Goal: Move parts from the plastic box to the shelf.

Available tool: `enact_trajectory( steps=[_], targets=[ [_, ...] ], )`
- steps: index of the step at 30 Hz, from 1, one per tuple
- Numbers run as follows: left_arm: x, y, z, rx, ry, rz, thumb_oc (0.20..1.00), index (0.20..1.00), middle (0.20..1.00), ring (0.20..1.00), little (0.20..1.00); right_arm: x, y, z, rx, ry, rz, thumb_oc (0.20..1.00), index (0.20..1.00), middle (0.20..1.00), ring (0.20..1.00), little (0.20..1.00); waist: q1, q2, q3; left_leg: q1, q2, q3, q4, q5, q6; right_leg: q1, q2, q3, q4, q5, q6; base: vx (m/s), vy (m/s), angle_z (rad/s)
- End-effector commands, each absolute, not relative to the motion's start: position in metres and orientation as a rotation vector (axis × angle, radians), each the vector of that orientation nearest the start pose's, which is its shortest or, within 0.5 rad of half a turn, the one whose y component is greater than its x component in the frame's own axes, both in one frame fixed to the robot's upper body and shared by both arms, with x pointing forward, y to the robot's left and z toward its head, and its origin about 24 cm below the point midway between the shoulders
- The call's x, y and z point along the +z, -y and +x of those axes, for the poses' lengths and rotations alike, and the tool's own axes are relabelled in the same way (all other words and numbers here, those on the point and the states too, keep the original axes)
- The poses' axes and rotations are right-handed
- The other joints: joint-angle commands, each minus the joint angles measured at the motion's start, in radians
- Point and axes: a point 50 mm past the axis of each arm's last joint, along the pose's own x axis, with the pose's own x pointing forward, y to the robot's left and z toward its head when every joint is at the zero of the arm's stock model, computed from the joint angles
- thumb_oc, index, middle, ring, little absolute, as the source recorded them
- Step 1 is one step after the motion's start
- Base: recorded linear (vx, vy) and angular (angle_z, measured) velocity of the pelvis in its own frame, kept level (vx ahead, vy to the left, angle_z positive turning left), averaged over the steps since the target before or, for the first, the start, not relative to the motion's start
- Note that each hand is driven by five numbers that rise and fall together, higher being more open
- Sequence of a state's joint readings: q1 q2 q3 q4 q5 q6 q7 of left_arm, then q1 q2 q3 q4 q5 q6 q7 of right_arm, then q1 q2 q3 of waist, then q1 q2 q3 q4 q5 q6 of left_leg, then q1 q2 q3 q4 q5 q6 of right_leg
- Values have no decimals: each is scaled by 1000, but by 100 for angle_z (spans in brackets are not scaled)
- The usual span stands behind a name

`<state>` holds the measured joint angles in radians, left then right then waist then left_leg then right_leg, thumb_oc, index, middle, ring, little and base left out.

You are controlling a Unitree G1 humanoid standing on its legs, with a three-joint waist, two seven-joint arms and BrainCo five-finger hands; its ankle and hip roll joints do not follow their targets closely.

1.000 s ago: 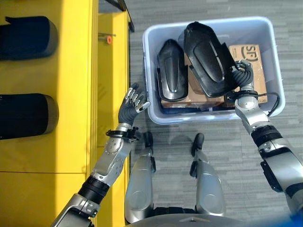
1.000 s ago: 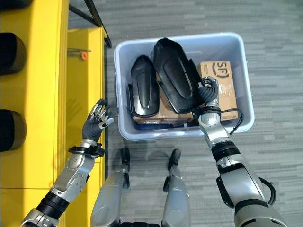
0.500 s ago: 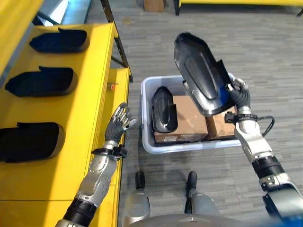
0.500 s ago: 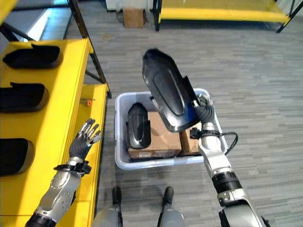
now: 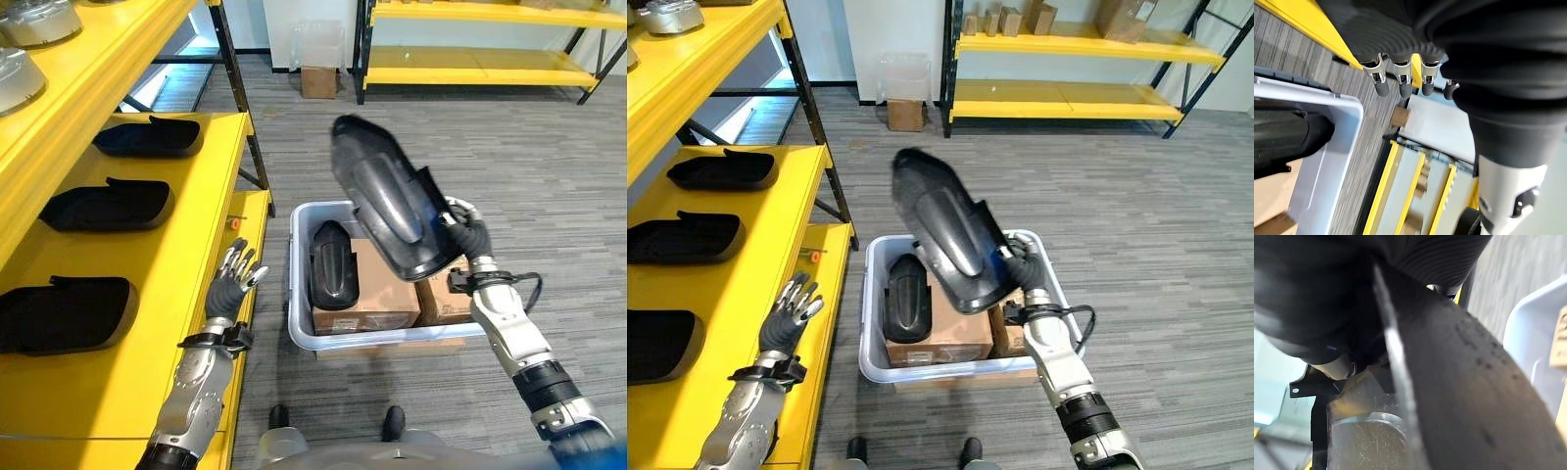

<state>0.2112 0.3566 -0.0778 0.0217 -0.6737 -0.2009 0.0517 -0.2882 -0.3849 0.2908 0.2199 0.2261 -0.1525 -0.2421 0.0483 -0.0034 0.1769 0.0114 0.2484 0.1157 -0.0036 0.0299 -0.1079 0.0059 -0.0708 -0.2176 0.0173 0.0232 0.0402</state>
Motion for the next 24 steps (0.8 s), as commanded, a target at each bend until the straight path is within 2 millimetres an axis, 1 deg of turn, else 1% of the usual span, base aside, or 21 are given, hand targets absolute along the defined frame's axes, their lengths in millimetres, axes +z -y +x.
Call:
enact_trajectory(
  steps=[1, 3, 5, 6, 7, 8, 9, 10, 11, 12, 13, 14, 15, 16, 18, 19, 21, 24],
  targets=[
    [30, -219, 220, 100, 19, -261, 1000, 1000, 1000, 1000, 1000, 148, 163, 325, 2, 458, -98, 200, 200, 200, 200, 200, 57, 14, 21, -147, 117, -71, -40, 348, -62, -84, -76, -68, 257, -171, 32, -208, -142, 45],
    [30, -218, 220, 100, 20, -262, 1000, 1000, 1000, 1000, 1000, 148, 163, 325, 2, 459, -98, 200, 200, 200, 200, 200, 55, 18, 18, -157, 119, -76, -37, 349, -61, -86, -73, -72, 250, -164, 31, -144, -93, 94],
    [28, -218, 220, 98, 14, -275, 1000, 1000, 1000, 1000, 1000, 147, 169, 324, -16, 450, -124, 200, 200, 200, 200, 200, 63, 7, 21, -159, 67, -100, 7, 290, -47, -93, -92, -100, 203, -126, 31, -211, -145, 111],
    [30, -218, 219, 96, 25, -265, 1000, 1000, 1000, 1000, 1000, 144, 179, 321, -40, 444, -128, 200, 200, 200, 200, 200, 62, -7, 17, -145, 30, -81, 110, 213, -27, -92, -112, -148, 143, -88, 25, -279, -209, 47],
    [30, -217, 219, 86, 27, -261, 1000, 1000, 1000, 1000, 1000, 141, 184, 319, -56, 434, -130, 200, 200, 200, 200, 200, 50, -11, 8, -125, 32, -43, 141, 175, -18, -92, -115, -178, 120, -79, 19, -278, -235, 131],
    [32, -216, 219, 75, 32, -248, 1000, 1000, 1000, 1000, 1000, 138, 187, 317, -69, 427, -131, 200, 200, 200, 200, 200, 31, -15, -1, -93, 49, 12, 202, 158, -17, -96, -117, -214, 95, -65, 10, -124, -126, 153],
    [32, -216, 219, 77, 35, -241, 1000, 1000, 1000, 1000, 1000, 135, 189, 316, -82, 418, -126, 200, 200, 200, 200, 200, 17, -9, -16, -50, 72, 50, 235, 133, -32, -92, -114, -233, 83, -78, 16, -86, -81, 144],
    [33, -216, 220, 88, 41, -254, 1000, 1000, 1000, 1000, 1000, 133, 190, 314, -91, 414, -121, 200, 200, 200, 200, 200, 2, -8, -28, -4, 103, 98, 282, 144, -44, -99, -119, -265, 78, -71, 9, -18, -28, 116],
    [32, -216, 220, 89, 40, -254, 1000, 1000, 1000, 1000, 1000, 132, 190, 314, -90, 413, -122, 200, 200, 200, 200, 200, 1, -5, -27, -3, 107, 97, 284, 142, -48, -95, -115, -266, 77, -73, 8, -116, 96, 138],
    [41, -212, 230, 87, 84, -281, 1000, 1000, 1000, 1000, 1000, 121, 196, 309, -131, 372, -132, 200, 200, 200, 200, 200, -40, 24, -65, 131, 70, 60, 275, 140, -63, -111, -140, -357, 83, -50, 17, -107, 188, 144],
    [44, -212, 232, 84, 95, -272, 1000, 1000, 1000, 1000, 1000, 119, 198, 307, -142, 365, -129, 200, 200, 200, 200, 200, -50, 35, -69, 153, 34, 38, 224, 98, -54, -125, -152, -362, 103, -41, 29, -111, 195, 126],
    [44, -211, 232, 84, 95, -272, 1000, 1000, 1000, 1000, 1000, 119, 198, 307, -142, 364, -129, 200, 200, 200, 200, 200, -51, 34, -69, 154, 33, 38, 223, 99, -53, -125, -153, -362, 104, -41, 29, -64, 173, 104],
    [44, -207, 233, 71, 96, -282, 1000, 1000, 1000, 1000, 1000, 116, 204, 302, -162, 357, -116, 200, 200, 200, 200, 200, -75, 46, -75, 169, 20, 76, 123, 16, -30, -135, -174, -366, 128, -29, 45, -62, 265, 90],
    [45, -201, 236, 40, 96, -286, 1000, 1000, 1000, 1000, 1000, 114, 213, 296, -195, 353, -113, 200, 200, 200, 200, 200, -88, 51, -75, 169, 21, 140, 79, 4, -26, -136, -216, -390, 150, -8, 60, -67, 346, 39],
    [44, -199, 236, 24, 94, -288, 1000, 1000, 1000, 1000, 1000, 111, 218, 292, -224, 346, -105, 200, 200, 200, 200, 200, -89, 48, -68, 177, 6, 162, 50, -24, -21, -131, -253, -409, 167, 20, 77, -19, 254, 45],
    [44, -199, 236, 19, 91, -284, 1000, 1000, 1000, 1000, 1000, 110, 219, 290, -234, 346, -102, 200, 200, 200, 200, 200, -88, 43, -65, 177, -2, 162, 43, -42, -18, -131, -266, -410, 165, 32, 89, -15, 186, 86],
    [44, -199, 235, 11, 85, -269, 1000, 1000, 1000, 1000, 1000, 108, 223, 288, -259, 341, -107, 200, 200, 200, 200, 200, -77, 29, -60, 158, -23, 157, 45, -72, -9, -120, -301, -428, 140, 76, 116, -28, 166, 59],
    [40, -204, 231, 16, 65, -239, 1000, 1000, 1000, 1000, 1000, 104, 226, 286, -276, 323, -114, 200, 200, 200, 200, 200, -55, 7, -53, 146, -57, 139, 17, -117, 7, -94, -336, -452, 113, 119, 144, -33, 138, 52]
  ],
)
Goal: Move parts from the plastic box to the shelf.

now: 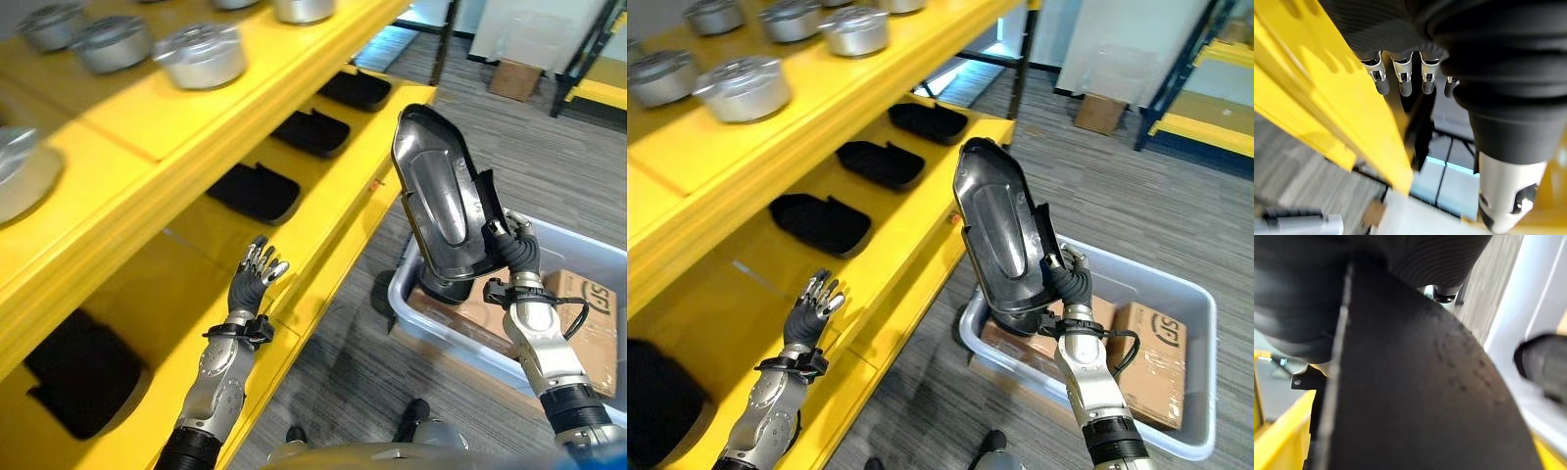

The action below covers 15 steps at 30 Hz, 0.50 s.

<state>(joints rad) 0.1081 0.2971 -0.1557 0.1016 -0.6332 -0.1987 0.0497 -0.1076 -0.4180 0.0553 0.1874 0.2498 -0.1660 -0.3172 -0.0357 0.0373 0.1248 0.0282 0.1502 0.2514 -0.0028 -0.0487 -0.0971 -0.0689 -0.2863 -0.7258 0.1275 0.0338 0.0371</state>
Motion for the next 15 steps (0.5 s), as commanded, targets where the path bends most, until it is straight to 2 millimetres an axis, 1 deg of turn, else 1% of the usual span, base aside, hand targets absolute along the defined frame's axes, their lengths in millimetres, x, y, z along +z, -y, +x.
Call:
enact_trajectory(
  steps=[1, 2, 4, 5, 6, 7, 10, 11, 13, 15],
  targets=[
    [37, -206, 228, 22, 50, -230, 1000, 1000, 1000, 1000, 1000, 100, 226, 285, -282, 310, -108, 200, 200, 200, 200, 200, 40, -46, 1, 132, 24, -4, -22, -42, 3, -1, -140, 37, -6, 132, 165, -49, 192, 63],
    [34, -209, 225, 37, 38, -219, 1000, 1000, 1000, 1000, 1000, 94, 223, 285, -282, 286, -103, 200, 200, 200, 200, 200, 49, -56, -1, 139, 8, -16, -53, -36, 10, 16, -151, 23, -19, 150, 179, -46, 167, 56],
    [35, -213, 223, 50, 39, -210, 1000, 1000, 1000, 1000, 1000, 89, 221, 284, -273, 265, -93, 200, 200, 200, 200, 200, 58, -72, -3, 135, -6, -28, -65, -37, 17, 33, -156, 11, -37, 170, 192, -20, 86, 66],
    [35, -214, 221, 52, 41, -205, 1000, 1000, 1000, 1000, 1000, 88, 220, 284, -265, 257, -94, 200, 200, 200, 200, 200, 64, -76, -3, 132, -9, -32, -64, -39, 19, 35, -159, 8, -40, 177, 195, -8, 46, 60],
    [35, -214, 221, 53, 41, -204, 1000, 1000, 1000, 1000, 1000, 87, 219, 284, -264, 257, -94, 200, 200, 200, 200, 200, 63, -77, -4, 132, -9, -34, -63, -39, 19, 37, -160, 7, -42, 179, 195, -26, 59, 52],
    [34, -217, 218, 63, 40, -206, 1000, 1000, 1000, 1000, 1000, 84, 216, 285, -251, 243, -84, 200, 200, 200, 200, 200, 80, -88, -4, 119, -17, -44, -56, -45, 25, 50, -165, -3, -55, 191, 200, -24, 45, 49],
    [36, -222, 215, 84, 45, -196, 1000, 1000, 1000, 1000, 1000, 82, 210, 286, -230, 233, -68, 200, 200, 200, 200, 200, 100, -105, -3, 102, -33, -61, -31, -59, 33, 61, -176, -8, -63, 212, 207, -30, 65, 31],
    [36, -222, 215, 85, 46, -194, 1000, 1000, 1000, 1000, 1000, 82, 210, 286, -229, 233, -67, 200, 200, 200, 200, 200, 99, -107, -3, 99, -35, -62, -28, -61, 33, 61, -178, -9, -64, 214, 208, -51, 43, 23],
    [36, -225, 213, 93, 44, -184, 1000, 1000, 1000, 1000, 1000, 81, 206, 287, -223, 232, -38, 200, 200, 200, 200, 200, 112, -119, 5, 80, -46, -76, 4, -79, 42, 63, -191, -6, -69, 230, 211, -82, 84, 19],
    [39, -227, 213, 92, 53, -164, 1000, 1000, 1000, 1000, 1000, 78, 201, 286, -213, 218, -3, 200, 200, 200, 200, 200, 130, -131, 18, 50, -92, -100, 42, -102, 63, 66, -219, 9, -96, 292, 225, -150, 210, 31]
  ],
)
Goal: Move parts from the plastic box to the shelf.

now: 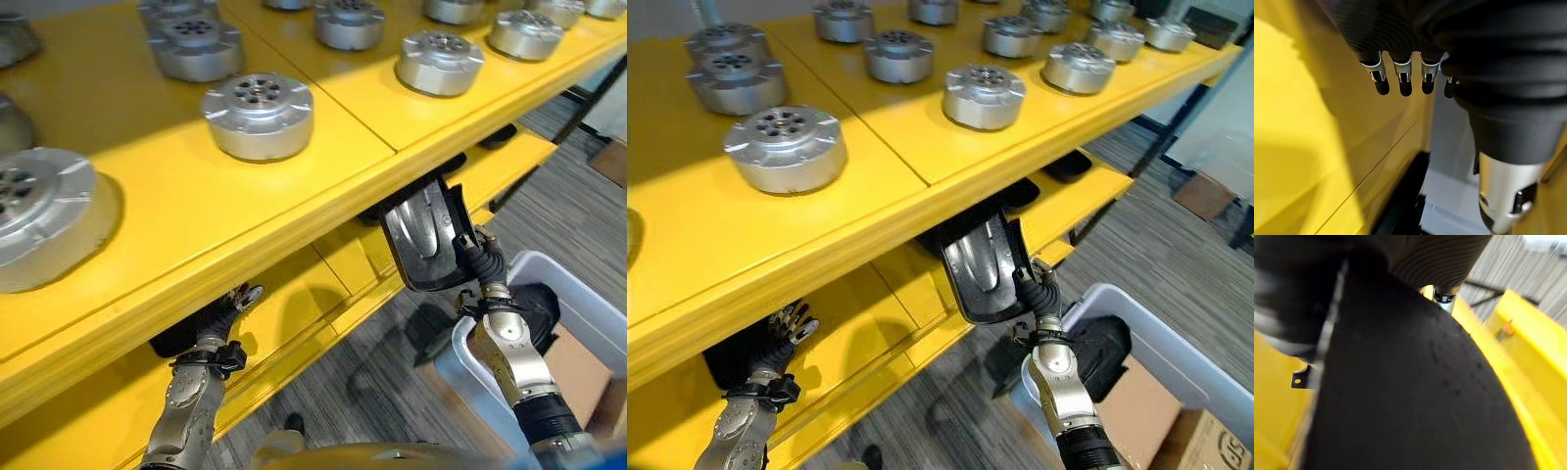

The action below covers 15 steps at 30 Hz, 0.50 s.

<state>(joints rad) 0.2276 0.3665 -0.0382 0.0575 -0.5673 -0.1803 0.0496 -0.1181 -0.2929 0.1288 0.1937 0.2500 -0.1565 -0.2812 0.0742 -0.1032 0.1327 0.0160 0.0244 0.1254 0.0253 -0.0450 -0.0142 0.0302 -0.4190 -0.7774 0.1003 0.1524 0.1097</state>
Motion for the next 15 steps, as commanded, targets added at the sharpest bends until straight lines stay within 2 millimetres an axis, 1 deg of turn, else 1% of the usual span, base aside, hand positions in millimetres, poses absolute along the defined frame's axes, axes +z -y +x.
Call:
enact_trajectory(
  steps=[1, 2, 3, 4, 5, 6, 7, 8, 9, 10, 11, 12, 13, 14, 15],
  targets=[
    [39, -227, 213, 92, 52, -163, 1000, 1000, 1000, 1000, 1000, 78, 201, 286, -213, 218, -3, 200, 200, 200, 200, 200, 20, 8, 10, 61, 33, 25, 15, -106, -19, -33, -87, 60, -70, 175, 152, -103, 182, 40],
    [39, -228, 213, 91, 53, -150, 1000, 1000, 1000, 1000, 1000, 76, 200, 285, -210, 212, -2, 200, 200, 200, 200, 200, 21, 9, 10, 61, 21, 20, 15, -109, -12, -35, -94, 68, -74, 183, 152, -79, 222, 28],
    [41, -228, 213, 84, 55, -132, 1000, 1000, 1000, 1000, 1000, 69, 199, 282, -209, 184, 5, 200, 200, 200, 200, 200, 15, 11, 12, 70, -1, 7, 0, -103, 3, -39, -105, 93, -73, 210, 152, -95, 313, 28],
    [42, -229, 214, 85, 60, -117, 1000, 1000, 1000, 1000, 1000, 67, 197, 282, -203, 173, 6, 200, 200, 200, 200, 200, 10, 18, 10, 81, -5, 3, -16, -96, 13, -49, -110, 113, -52, 204, 152, -73, 250, 22],
    [42, -230, 214, 86, 60, -117, 1000, 1000, 1000, 1000, 1000, 67, 197, 282, -202, 173, 6, 200, 200, 200, 200, 200, 11, 18, 10, 83, -6, 5, -20, -94, 14, -53, -112, 116, -47, 201, 152, -7, 182, 13],
    [44, -230, 216, 86, 67, -108, 1000, 1000, 1000, 1000, 1000, 66, 194, 283, -191, 169, 7, 200, 200, 200, 200, 200, -15, 24, 14, 91, -8, -9, -37, -84, 23, -78, -91, 221, -6, 180, 150, -109, 294, 12],
    [46, -228, 221, 81, 82, -105, 1000, 1000, 1000, 1000, 1000, 68, 189, 284, -156, 177, 10, 200, 200, 200, 200, 200, -68, 27, 31, 94, -24, -38, -61, -41, 50, -154, 28, 471, 85, 108, 108, -120, 292, 17],
    [46, -228, 221, 81, 83, -104, 1000, 1000, 1000, 1000, 1000, 69, 189, 284, -156, 178, 10, 200, 200, 200, 200, 200, -63, 23, 28, 90, -28, -32, -64, -36, 50, -166, 25, 480, 89, 109, 107, -170, 299, 30],
    [47, -228, 222, 79, 86, -103, 1000, 1000, 1000, 1000, 1000, 70, 188, 283, -136, 184, 16, 200, 200, 200, 200, 200, -66, 31, 23, 82, -27, -39, -72, -16, 62, -165, 88, 529, 144, 41, 86, -65, 161, 35],
    [46, -226, 222, 69, 80, -106, 1000, 1000, 1000, 1000, 1000, 68, 189, 280, -129, 178, 17, 200, 200, 200, 200, 200, -78, 35, 18, 78, -32, -53, -76, -5, 73, -161, 149, 572, 193, -11, 65, -71, 219, 26],
    [43, -223, 223, 56, 70, -113, 1000, 1000, 1000, 1000, 1000, 68, 192, 278, -121, 184, 15, 200, 200, 200, 200, 200, -99, 39, 7, 69, -36, -73, -83, 10, 78, -164, 241, 640, 233, -77, 45, -36, 121, 58],
    [43, -222, 223, 56, 70, -114, 1000, 1000, 1000, 1000, 1000, 68, 192, 278, -121, 184, 15, 200, 200, 200, 200, 200, -98, 39, 5, 66, -36, -72, -83, 12, 77, -168, 242, 641, 234, -76, 43, -22, 133, 73],
    [40, -214, 224, 24, 56, -131, 1000, 1000, 1000, 1000, 1000, 67, 198, 273, -119, 181, 15, 200, 200, 200, 200, 200, -112, 32, -24, 45, -58, -106, -81, 29, 77, -131, 361, 711, 209, -182, 1, 0, 72, 75],
    [39, -214, 224, 24, 56, -131, 1000, 1000, 1000, 1000, 1000, 67, 198, 273, -119, 181, 15, 200, 200, 200, 200, 200, -113, 32, -25, 45, -59, -109, -80, 28, 77, -130, 360, 708, 210, -184, 0, -18, 33, 52],
    [40, -210, 225, 13, 61, -146, 1000, 1000, 1000, 1000, 1000, 70, 200, 273, -131, 195, 18, 200, 200, 200, 200, 200, -116, 25, -41, 31, -70, -127, -77, 29, 74, -106, 371, 736, 146, -188, -5, -48, -80, 34]
  ],
)
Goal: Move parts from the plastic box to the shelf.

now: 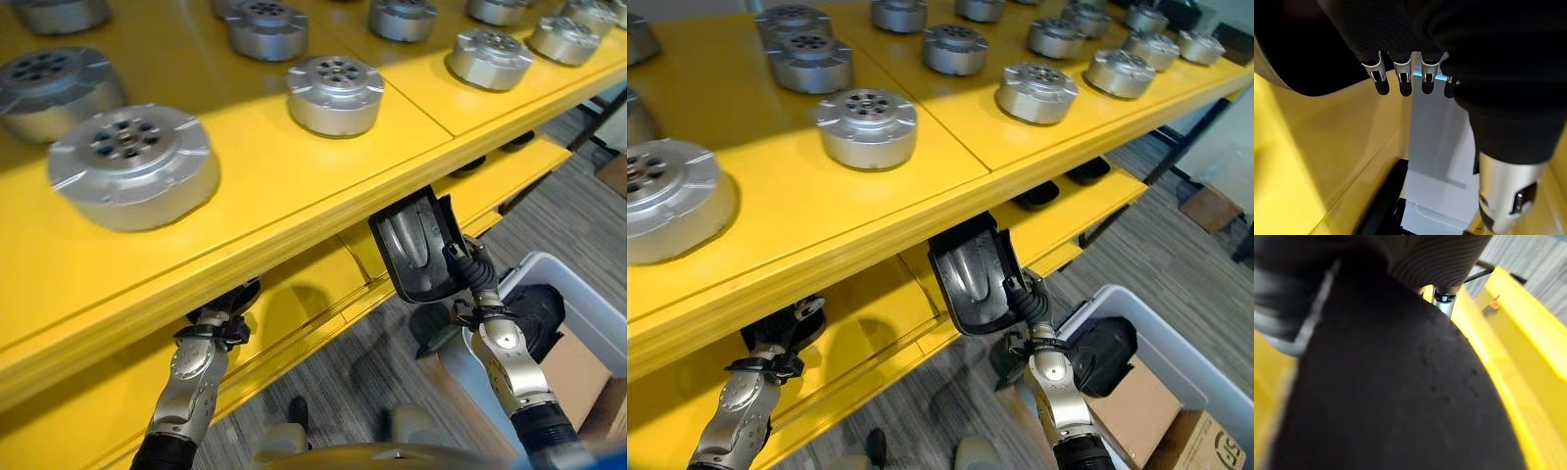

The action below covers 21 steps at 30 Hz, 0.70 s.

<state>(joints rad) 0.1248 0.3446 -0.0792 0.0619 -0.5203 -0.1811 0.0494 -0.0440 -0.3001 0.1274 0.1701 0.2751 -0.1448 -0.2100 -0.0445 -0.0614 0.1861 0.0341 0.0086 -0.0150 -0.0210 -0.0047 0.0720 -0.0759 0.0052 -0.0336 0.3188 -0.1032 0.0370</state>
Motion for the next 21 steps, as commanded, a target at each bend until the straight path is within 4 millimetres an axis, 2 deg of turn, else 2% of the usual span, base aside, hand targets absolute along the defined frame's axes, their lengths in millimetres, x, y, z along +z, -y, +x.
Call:
enact_trajectory(
  steps=[1, 5, 13, 16, 18, 21],
  targets=[
    [40, -209, 225, 16, 61, -155, 1000, 1000, 1000, 1000, 1000, 69, 200, 273, -130, 194, 22, 200, 200, 200, 200, 200, 5, -22, -97, 3, -59, 9, -26, -12, -15, 14, -54, 7, -115, 73, 67, -50, -76, 44],
    [39, -211, 220, 28, 52, -169, 1000, 1000, 1000, 1000, 1000, 69, 201, 270, -127, 193, 20, 200, 200, 200, 200, 200, 23, -25, -129, -5, -47, 22, -31, -4, -24, 73, -59, -2, -229, 76, 66, -36, -85, 16],
    [31, -212, 213, 32, 14, -181, 1000, 1000, 1000, 1000, 1000, 68, 202, 267, -111, 189, 11, 200, 200, 200, 200, 200, 30, -33, -142, -16, -25, 8, -18, 11, -47, 115, -50, -30, -281, 72, 42, -42, -104, 0],
    [31, -213, 213, 39, 18, -190, 1000, 1000, 1000, 1000, 1000, 75, 198, 271, -95, 221, 14, 200, 200, 200, 200, 200, 43, -34, -120, -54, -23, -15, 24, 23, -57, 119, -41, -36, -299, 75, 30, -110, -109, 15],
    [32, -211, 213, 32, 20, -198, 1000, 1000, 1000, 1000, 1000, 79, 197, 273, -86, 239, 13, 200, 200, 200, 200, 200, 48, -32, -94, -97, -37, -33, 82, 24, -67, 116, -43, -47, -304, 80, 19, -182, -71, 54],
    [33, -209, 216, 21, 29, -201, 1000, 1000, 1000, 1000, 1000, 85, 198, 275, -85, 268, 8, 200, 200, 200, 200, 200, 45, -31, -60, -147, -52, -36, 173, 6, -83, 97, -52, -68, -289, 86, 12, -171, -23, 62]
  ],
)
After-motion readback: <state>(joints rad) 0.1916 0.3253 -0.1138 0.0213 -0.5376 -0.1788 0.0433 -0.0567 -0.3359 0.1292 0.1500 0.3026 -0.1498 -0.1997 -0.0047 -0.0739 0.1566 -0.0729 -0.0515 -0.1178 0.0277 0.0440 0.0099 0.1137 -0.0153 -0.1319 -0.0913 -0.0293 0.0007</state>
